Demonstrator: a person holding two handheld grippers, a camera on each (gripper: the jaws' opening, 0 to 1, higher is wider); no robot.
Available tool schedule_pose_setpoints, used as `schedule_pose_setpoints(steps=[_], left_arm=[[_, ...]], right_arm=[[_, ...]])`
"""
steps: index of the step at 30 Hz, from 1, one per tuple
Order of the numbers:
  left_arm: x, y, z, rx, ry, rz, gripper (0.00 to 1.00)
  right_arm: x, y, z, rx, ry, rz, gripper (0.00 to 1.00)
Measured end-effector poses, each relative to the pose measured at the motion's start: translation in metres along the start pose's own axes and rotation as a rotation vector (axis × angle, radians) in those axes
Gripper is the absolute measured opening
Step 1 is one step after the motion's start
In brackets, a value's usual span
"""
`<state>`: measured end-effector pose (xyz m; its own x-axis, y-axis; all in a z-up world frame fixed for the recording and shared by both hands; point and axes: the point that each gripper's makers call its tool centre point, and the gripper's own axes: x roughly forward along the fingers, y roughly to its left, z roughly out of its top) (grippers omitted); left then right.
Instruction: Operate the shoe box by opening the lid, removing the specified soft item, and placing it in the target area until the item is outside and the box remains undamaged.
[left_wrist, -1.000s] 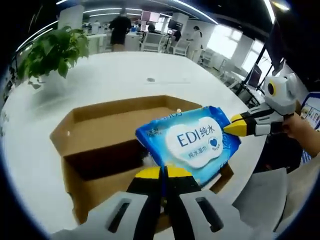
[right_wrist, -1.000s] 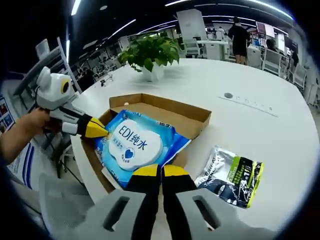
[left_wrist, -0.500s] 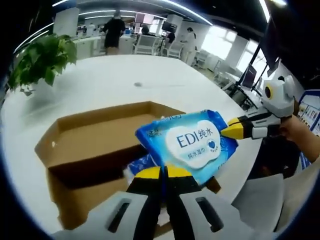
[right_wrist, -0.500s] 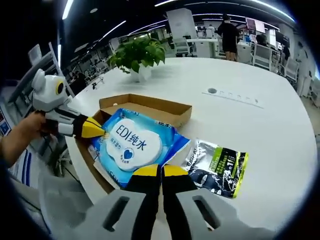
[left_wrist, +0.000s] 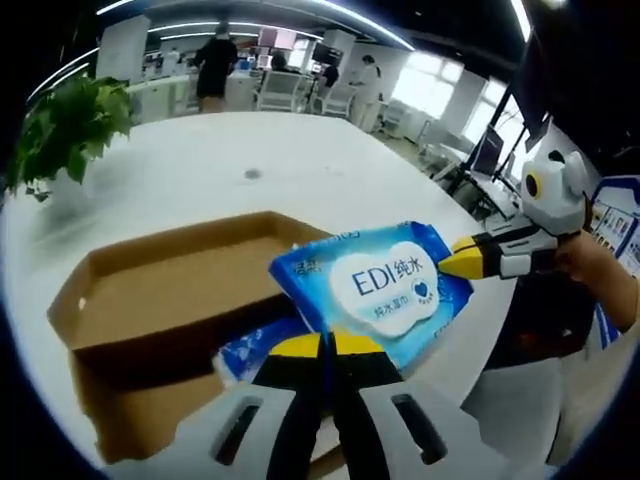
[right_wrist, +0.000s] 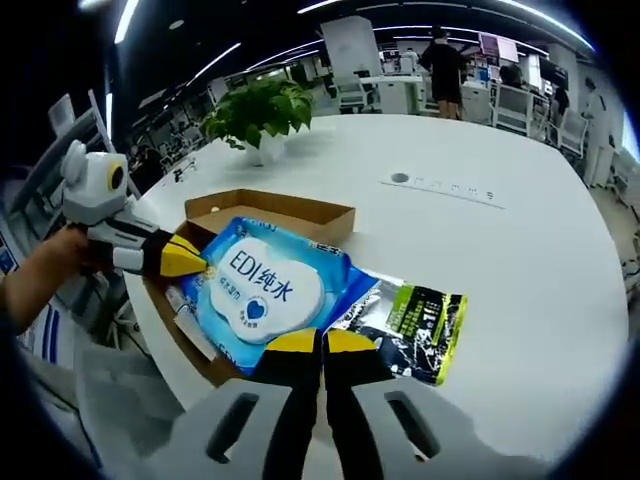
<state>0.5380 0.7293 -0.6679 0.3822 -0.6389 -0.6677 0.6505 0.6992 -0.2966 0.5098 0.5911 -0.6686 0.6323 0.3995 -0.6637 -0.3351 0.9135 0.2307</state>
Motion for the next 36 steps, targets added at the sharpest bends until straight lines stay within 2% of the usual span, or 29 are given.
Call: schedule_pose_setpoints(steps=[6,29,36], left_arm=[[0.009,-0.013,0.003,0.013,-0.004,-0.011,0.0],[0.04,-0.06,0.013,0.092,-0.001,-0.082,0.0],[0.051,-0.066,0.017,0.111,0.004,-0.093,0.0]], right_arm=[[-0.007,-0.012,-0.004,-0.013,0.007,-0.02,0.0],[-0.031,-0.059,-0.02,0.031,0.01,-0.091,0.0],[-0.032,-0.072,-0.024,0.049,0.014,-0.11,0.0]])
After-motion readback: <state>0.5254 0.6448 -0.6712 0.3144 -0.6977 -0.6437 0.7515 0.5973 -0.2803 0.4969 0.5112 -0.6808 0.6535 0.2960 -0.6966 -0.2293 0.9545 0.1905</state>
